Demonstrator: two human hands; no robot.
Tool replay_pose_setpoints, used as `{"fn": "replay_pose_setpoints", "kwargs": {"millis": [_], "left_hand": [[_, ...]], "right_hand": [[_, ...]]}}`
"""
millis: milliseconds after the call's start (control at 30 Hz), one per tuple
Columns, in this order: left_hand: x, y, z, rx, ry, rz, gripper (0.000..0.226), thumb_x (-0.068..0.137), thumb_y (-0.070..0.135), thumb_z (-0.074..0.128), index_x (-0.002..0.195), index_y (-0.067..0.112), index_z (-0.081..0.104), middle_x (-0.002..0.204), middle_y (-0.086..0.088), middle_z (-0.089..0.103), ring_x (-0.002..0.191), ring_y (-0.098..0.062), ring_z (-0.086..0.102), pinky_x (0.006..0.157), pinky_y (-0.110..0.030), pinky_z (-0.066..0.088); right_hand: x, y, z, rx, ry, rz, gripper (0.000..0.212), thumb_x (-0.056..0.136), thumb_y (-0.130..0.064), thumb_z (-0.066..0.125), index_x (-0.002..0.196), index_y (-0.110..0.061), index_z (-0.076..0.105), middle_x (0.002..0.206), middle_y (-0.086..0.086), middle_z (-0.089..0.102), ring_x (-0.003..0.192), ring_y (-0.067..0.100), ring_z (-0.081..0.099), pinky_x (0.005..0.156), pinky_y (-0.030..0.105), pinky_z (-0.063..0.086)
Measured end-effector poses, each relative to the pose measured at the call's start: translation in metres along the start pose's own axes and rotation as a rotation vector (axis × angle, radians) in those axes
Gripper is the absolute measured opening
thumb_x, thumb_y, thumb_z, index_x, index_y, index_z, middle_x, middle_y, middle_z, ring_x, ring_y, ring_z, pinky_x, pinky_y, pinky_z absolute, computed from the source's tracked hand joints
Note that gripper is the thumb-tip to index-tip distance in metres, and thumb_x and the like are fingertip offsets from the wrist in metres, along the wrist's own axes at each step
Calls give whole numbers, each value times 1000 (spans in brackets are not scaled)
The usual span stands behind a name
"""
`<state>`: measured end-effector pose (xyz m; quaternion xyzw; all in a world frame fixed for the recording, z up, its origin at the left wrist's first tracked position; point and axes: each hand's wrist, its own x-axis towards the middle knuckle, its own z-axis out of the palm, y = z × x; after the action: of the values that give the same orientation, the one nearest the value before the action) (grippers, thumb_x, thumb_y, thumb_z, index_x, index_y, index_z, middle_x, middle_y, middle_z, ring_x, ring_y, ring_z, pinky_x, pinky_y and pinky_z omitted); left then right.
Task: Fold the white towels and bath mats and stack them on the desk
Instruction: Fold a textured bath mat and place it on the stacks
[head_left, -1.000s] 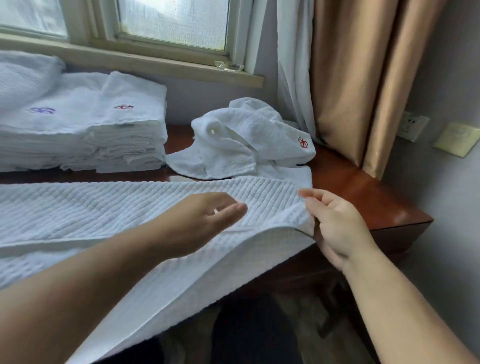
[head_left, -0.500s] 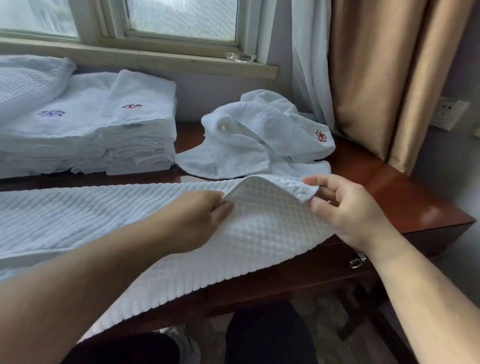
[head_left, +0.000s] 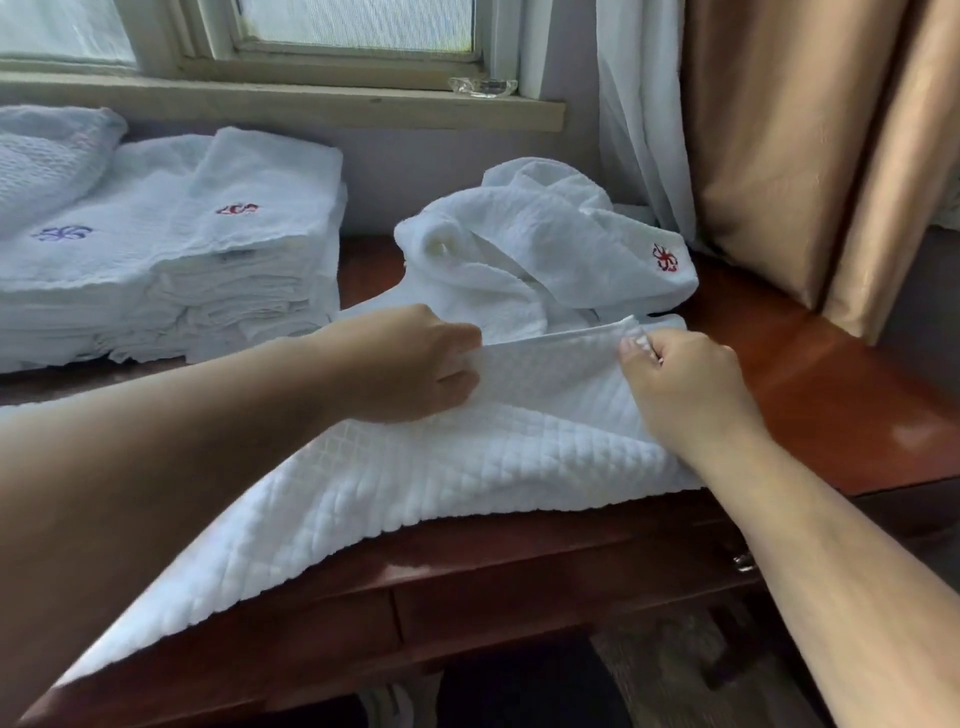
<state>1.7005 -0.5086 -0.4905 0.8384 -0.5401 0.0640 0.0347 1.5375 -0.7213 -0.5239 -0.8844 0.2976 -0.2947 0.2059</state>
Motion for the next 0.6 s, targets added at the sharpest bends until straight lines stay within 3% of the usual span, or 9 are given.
{"fn": "replay_pose_setpoints", "kwargs": {"millis": [67,133,233,300,367,433,500,600], "left_hand": [[10,-2,10,55,-7,49,24,95,52,48,104,30,47,81,8,54,69,-17,55,54,-32,43],[16,-3,23,79,-30,93,36,95,52,50,124,32,44,97,6,60,82,-21,59,61,-33,43],[9,-6,35,-21,-7,-53,48,93,58,51,134,38,37,123,8,61,96,-18,58,68,-33,42],[-11,-9,35,-80,32,-285,51,89,64,48,132,39,37,132,10,57,107,-18,59,73,-34,41],[-47,-18,35,82,85,-453,53,84,72,36,121,35,44,121,10,58,107,-18,56,74,-36,42],[-94,-30,38,131,97,-579,56,80,82,27,106,37,49,104,15,54,99,-14,51,76,-37,45],[-131,-36,39,-20,103,-667,53,79,84,27,96,40,50,93,20,49,91,-10,49,77,-38,49],[-148,-33,40,-208,152,-651,33,84,75,38,91,45,50,94,23,50,88,-2,49,72,-31,44]], "right_hand": [[5,3,4,-109,-52,51,47,102,-34,46,59,-14,43,62,6,50,60,23,46,49,31,20],[5,8,11,-149,-84,112,46,101,-34,48,60,-14,45,64,6,52,60,23,47,48,30,21],[2,13,22,-165,-22,160,39,98,-36,53,65,-16,46,64,2,52,55,17,45,48,29,22],[-4,9,25,-210,56,132,30,97,-40,55,80,-16,45,69,-4,49,57,14,44,48,27,23],[-12,-2,25,-262,160,-5,26,94,-35,62,96,-17,44,81,-2,52,67,20,50,52,26,30],[-19,-9,26,-395,229,-221,26,88,-22,70,104,-9,54,93,12,59,82,32,57,63,35,41],[-24,-17,26,-427,238,-326,26,87,-15,71,108,-4,61,97,16,62,91,38,59,73,46,43],[-43,-66,34,-63,165,-421,28,94,-27,61,114,-7,62,100,8,64,96,28,59,81,40,44]]}}
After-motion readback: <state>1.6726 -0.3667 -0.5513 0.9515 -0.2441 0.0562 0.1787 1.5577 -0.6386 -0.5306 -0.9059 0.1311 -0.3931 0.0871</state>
